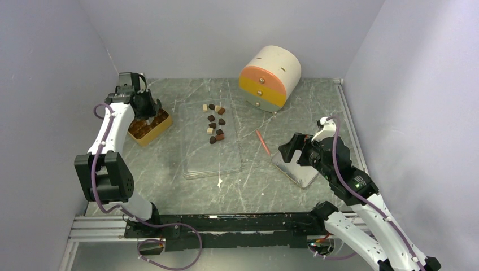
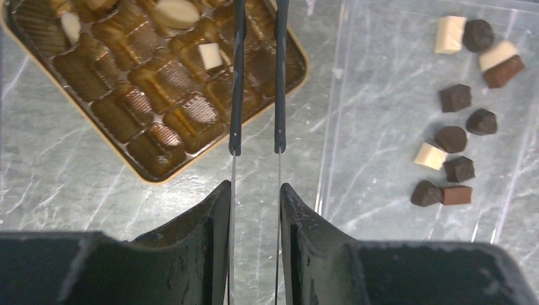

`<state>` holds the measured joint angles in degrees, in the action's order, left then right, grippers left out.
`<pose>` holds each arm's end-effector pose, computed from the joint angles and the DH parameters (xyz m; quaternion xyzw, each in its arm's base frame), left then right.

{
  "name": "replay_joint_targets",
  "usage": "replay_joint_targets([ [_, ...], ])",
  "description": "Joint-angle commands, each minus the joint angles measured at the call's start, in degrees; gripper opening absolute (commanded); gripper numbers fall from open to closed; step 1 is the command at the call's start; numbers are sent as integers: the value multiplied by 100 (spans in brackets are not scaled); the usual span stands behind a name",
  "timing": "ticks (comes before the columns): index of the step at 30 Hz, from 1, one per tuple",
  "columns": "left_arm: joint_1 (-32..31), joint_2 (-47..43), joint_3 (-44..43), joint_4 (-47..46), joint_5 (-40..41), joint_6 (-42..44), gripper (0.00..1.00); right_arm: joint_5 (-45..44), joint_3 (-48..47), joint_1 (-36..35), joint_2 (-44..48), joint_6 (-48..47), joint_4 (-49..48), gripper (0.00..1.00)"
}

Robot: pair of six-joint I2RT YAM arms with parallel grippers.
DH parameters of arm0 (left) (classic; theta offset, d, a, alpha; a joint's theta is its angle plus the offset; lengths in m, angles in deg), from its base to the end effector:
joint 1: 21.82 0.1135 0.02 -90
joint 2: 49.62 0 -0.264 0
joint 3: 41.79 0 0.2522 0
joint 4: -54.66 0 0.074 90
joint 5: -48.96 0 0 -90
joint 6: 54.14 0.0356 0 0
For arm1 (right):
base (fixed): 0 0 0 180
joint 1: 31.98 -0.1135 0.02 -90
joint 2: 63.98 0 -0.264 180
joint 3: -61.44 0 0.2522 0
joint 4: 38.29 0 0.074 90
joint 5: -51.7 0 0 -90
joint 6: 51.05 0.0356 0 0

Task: Pack the chocolate
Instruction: Place the fake chocolate in the packing box.

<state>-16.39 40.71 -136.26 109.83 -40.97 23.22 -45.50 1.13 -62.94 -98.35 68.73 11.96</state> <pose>0.3405 0.0324 0.3105 -0.1482 0.9310 -0.0204 0.3329 0.1125 0.0623 0.3279 0.0254 0.8388 0.2282 0.4937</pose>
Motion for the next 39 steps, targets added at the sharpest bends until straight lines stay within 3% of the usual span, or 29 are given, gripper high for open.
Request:
replay_joint_targets([
  [1,-259,-451,-11,-142,-436,135,34,-81,-42,-15,26,51,-82,99],
  [14,-1872,-740,385,-29,-295,66,36,-177,-264,-16,-167,23,-64,99],
  [26,-2662,-664,842,-219,-263,-87,41,-74,-328,-11,-263,111,-121,99],
  [39,-3182,-374,899,-288,230,-171,40,-80,-259,-15,-201,126,-125,99],
])
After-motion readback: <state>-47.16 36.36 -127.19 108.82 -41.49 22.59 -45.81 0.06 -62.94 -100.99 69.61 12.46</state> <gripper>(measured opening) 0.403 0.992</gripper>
